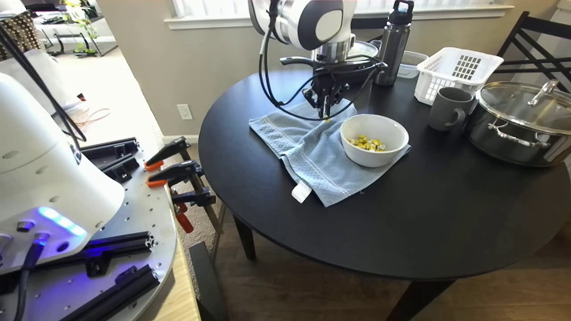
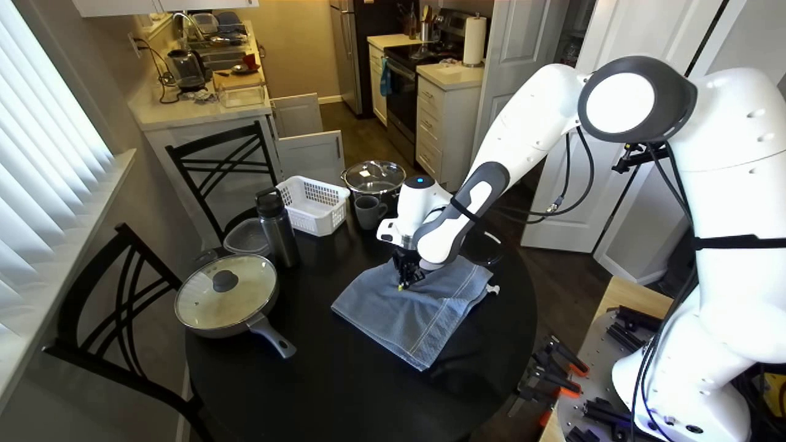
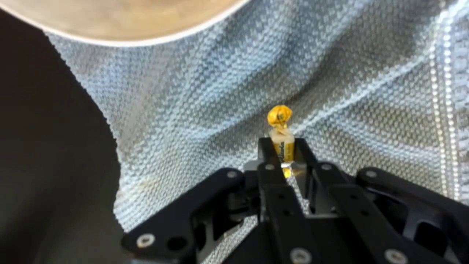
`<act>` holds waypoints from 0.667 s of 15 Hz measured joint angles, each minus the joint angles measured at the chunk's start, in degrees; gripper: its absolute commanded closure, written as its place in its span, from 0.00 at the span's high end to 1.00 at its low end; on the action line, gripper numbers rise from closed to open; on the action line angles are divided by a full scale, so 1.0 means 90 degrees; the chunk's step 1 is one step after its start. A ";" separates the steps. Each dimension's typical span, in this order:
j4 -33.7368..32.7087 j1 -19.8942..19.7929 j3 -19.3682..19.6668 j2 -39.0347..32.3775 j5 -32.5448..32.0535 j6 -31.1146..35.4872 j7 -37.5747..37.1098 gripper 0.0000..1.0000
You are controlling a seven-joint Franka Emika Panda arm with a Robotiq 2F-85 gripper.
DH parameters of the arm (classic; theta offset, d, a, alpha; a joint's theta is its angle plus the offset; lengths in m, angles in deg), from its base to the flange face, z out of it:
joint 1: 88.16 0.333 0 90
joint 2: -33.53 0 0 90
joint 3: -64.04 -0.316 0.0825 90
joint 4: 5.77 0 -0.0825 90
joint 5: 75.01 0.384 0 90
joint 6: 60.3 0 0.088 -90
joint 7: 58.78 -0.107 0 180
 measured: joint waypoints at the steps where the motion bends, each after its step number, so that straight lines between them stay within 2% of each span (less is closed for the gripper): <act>1: 0.0062 -0.0036 -0.0080 0.0143 0.0084 0.0001 0.0000 0.04; 4: 0.0245 0.0063 0.0026 0.0597 0.0181 0.0115 -0.0186 0.04; 10: 0.0600 0.0990 0.1301 0.1234 -0.0237 0.0615 -0.1414 0.04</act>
